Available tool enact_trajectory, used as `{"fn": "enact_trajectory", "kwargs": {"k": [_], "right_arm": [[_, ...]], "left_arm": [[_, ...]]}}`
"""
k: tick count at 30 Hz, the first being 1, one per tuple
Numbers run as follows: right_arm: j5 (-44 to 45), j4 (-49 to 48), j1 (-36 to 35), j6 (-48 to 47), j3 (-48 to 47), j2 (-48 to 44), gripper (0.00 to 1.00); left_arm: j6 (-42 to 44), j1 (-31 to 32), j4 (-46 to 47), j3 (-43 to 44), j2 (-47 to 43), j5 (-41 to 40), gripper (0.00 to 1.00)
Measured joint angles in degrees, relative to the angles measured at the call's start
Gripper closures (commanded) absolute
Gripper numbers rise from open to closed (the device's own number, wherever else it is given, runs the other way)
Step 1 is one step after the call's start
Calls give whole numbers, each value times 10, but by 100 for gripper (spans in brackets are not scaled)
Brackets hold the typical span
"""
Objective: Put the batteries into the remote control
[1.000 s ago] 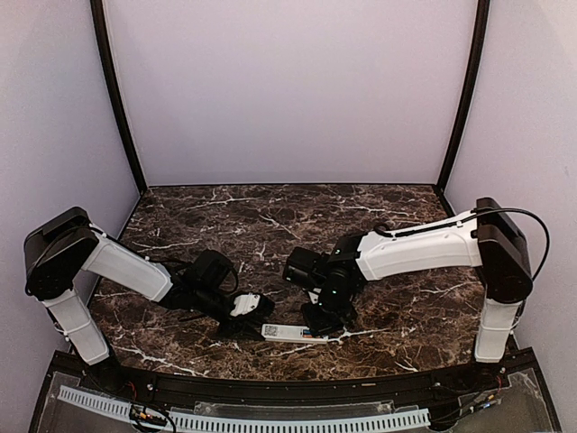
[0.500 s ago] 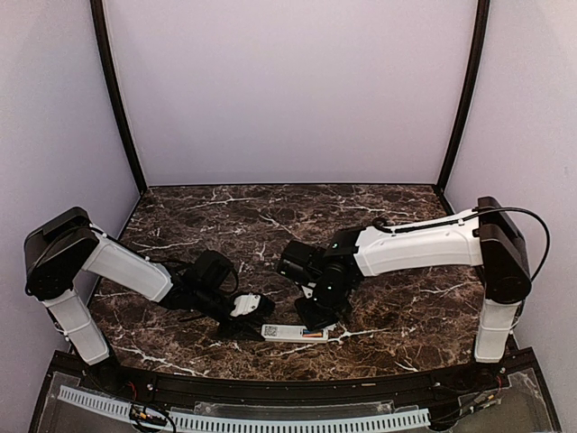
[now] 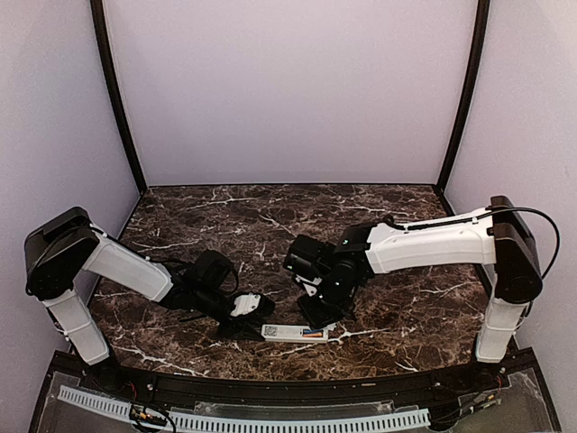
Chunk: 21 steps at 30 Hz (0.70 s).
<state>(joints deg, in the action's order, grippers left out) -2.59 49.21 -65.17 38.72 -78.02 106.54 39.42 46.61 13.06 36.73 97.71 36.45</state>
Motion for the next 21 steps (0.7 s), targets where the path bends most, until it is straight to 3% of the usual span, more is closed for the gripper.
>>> {"fn": "enact_trajectory", "kwargs": {"k": [2,5,7,8,11,15,17,21], "right_arm": [[-5,-18,4,-35,14,-21,66],[-29,-70,14,-98,63,-79,66],[-47,-96,26,-112,91,-111,66],[-53,-109,33,-113,103,-120,66],[-64,-138,49,-95,132,-124,68],[-82,-161,60,-38,163,-124,68],[-88,-168,62,-8,170,-124,68],[-92,-172,63,38,170,-125,67]], "left_arm": [[0,0,0,0,0,0,97],[-1,0,-2,2,0,-1,90],[-2,0,-9,5,0,-1,82],[-2,0,-10,6,0,-1,73],[-4,1,-11,6,0,-1,53],[-17,6,-12,7,-1,-15,46],[-26,11,-12,8,-4,-26,35],[-43,30,-12,6,-26,-57,31]]}}
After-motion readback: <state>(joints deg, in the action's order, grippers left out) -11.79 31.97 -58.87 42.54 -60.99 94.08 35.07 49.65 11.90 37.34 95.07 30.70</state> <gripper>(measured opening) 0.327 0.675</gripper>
